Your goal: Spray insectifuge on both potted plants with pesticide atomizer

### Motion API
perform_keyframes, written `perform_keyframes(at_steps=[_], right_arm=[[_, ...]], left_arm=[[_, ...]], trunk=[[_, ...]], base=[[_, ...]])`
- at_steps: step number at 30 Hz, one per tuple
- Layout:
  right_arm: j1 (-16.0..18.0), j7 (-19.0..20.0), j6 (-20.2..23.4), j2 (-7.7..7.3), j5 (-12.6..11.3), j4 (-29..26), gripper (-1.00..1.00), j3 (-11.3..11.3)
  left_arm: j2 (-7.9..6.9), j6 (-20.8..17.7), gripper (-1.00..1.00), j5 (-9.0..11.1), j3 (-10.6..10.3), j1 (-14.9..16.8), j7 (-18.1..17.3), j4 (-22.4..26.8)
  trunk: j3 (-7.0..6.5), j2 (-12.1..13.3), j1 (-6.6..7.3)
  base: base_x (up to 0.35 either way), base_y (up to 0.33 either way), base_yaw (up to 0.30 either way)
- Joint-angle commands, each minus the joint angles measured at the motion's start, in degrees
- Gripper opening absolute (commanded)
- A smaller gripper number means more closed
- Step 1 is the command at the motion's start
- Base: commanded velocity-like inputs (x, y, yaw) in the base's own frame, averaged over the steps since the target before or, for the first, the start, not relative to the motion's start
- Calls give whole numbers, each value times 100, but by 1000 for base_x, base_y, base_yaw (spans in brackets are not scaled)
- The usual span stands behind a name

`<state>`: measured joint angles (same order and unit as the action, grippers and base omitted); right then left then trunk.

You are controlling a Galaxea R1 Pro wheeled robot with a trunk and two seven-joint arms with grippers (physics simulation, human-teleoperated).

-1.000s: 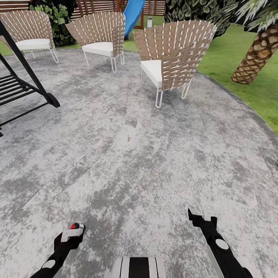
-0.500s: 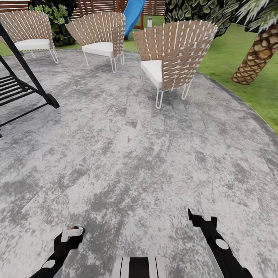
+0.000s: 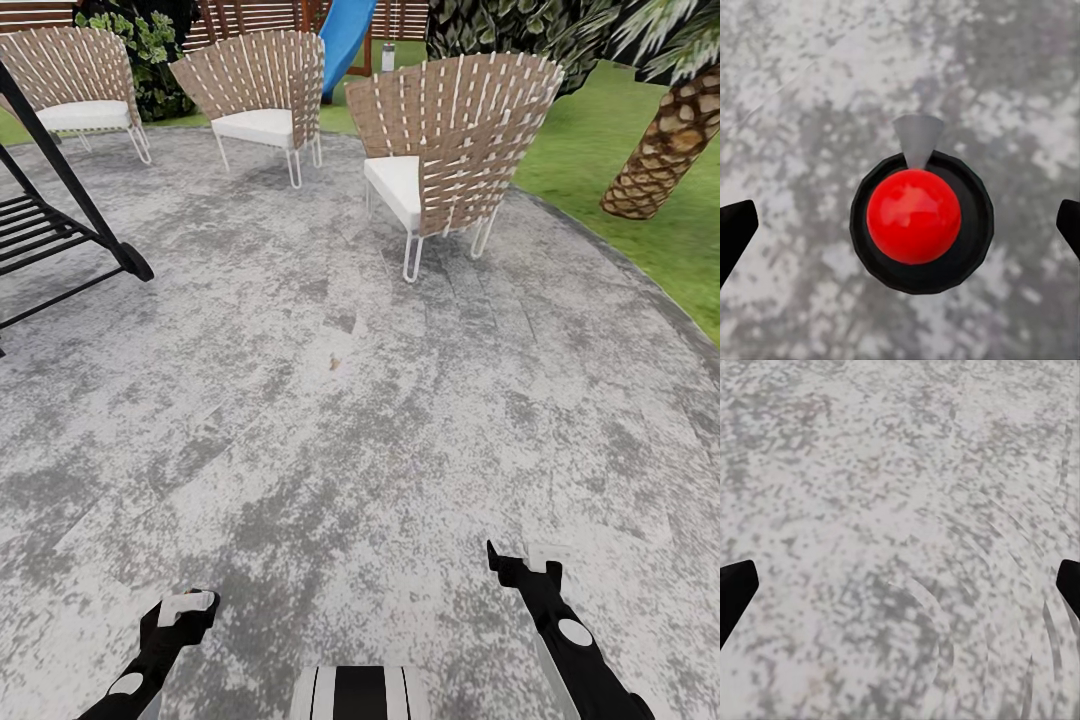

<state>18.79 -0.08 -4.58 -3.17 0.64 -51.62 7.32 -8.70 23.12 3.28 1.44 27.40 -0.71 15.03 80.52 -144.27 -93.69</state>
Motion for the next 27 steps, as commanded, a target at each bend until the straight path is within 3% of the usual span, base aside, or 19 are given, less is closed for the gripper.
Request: perform_keyframes(at_steps=[1, 27], right_arm=[[2, -1, -17, 0, 7, 3, 100, 1], [2, -1, -17, 0, 7, 3, 100, 0]], left_arm=[[2, 17, -100, 31, -2, 2, -7, -7], [-2, 17, -100, 41, 5, 2, -8, 9]], trunk=[[3, -1, 1], [-19, 0, 4]], base=[[0, 0, 0], [0, 0, 0]])
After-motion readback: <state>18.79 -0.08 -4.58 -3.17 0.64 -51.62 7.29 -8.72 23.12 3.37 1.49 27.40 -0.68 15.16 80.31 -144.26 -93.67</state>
